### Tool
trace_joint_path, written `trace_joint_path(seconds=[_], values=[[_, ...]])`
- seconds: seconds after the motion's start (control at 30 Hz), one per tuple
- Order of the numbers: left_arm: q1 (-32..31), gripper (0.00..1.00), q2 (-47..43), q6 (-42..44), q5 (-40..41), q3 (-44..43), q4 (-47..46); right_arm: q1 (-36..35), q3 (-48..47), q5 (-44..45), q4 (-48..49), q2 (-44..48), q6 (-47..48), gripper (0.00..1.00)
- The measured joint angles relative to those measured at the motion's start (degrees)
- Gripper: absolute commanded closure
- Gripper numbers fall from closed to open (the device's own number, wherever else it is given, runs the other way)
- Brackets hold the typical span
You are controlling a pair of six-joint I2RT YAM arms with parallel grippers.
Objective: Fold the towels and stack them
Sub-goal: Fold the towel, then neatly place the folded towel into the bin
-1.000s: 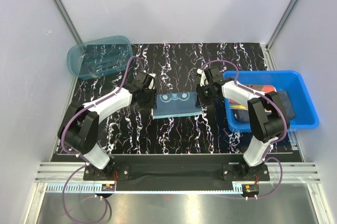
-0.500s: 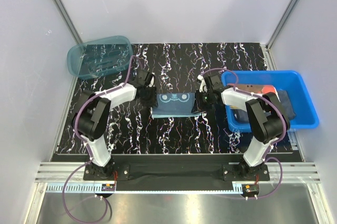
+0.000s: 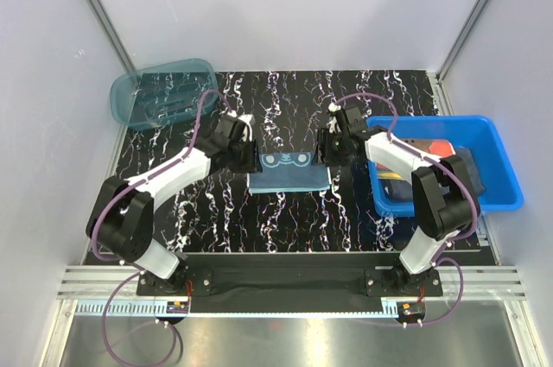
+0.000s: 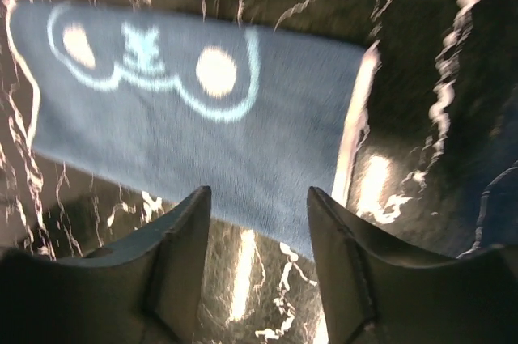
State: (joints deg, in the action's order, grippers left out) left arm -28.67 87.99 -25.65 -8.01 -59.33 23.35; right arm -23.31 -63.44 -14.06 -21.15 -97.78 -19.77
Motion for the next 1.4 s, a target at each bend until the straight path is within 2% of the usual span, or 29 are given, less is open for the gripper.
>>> trace_joint_path(seconds=[0.2,0.37,0.67,0.8,0.9,1.03,1.23,1.4], values=[[-0.1,0.65,1.8,-2.5,-0.8,8.1,-2.5,0.1,-5.3,3.5,-1.9,-4.1,-0.2,0.38],[-0.1,0.66,2.2,-3.6,0.8,11.1,-2.5,0.2,-6.4,5.2,-3.7,-8.2,-0.2,0.37],[-0.1,0.67,1.2,-4.4,5.6,12.1,-2.0,0.3,-4.3,6.0,-4.7,-8.2,-0.1,0.32],[-0.1,0.63,-2.3,-4.9,7.5,12.0,0.5,0.5,-3.4,5.3,-3.8,-8.2,-0.2,0.32],[-0.1,0.61,-6.4,-5.1,8.3,9.8,2.7,0.6,-2.7,3.9,-2.2,-8.0,-0.5,0.32],[-0.1,0.62,-8.9,-5.1,6.8,6.2,0.9,0.8,-0.5,2.2,1.0,-6.9,-1.6,0.32],[-0.1,0.65,-3.1,-5.9,3.0,6.1,-4.5,0.9,1.4,-0.3,4.7,-6.4,-3.1,0.35],[-0.1,0.66,2.4,-6.4,2.8,9.3,-4.8,0.9,3.1,-1.9,7.8,-6.1,-3.8,0.40]])
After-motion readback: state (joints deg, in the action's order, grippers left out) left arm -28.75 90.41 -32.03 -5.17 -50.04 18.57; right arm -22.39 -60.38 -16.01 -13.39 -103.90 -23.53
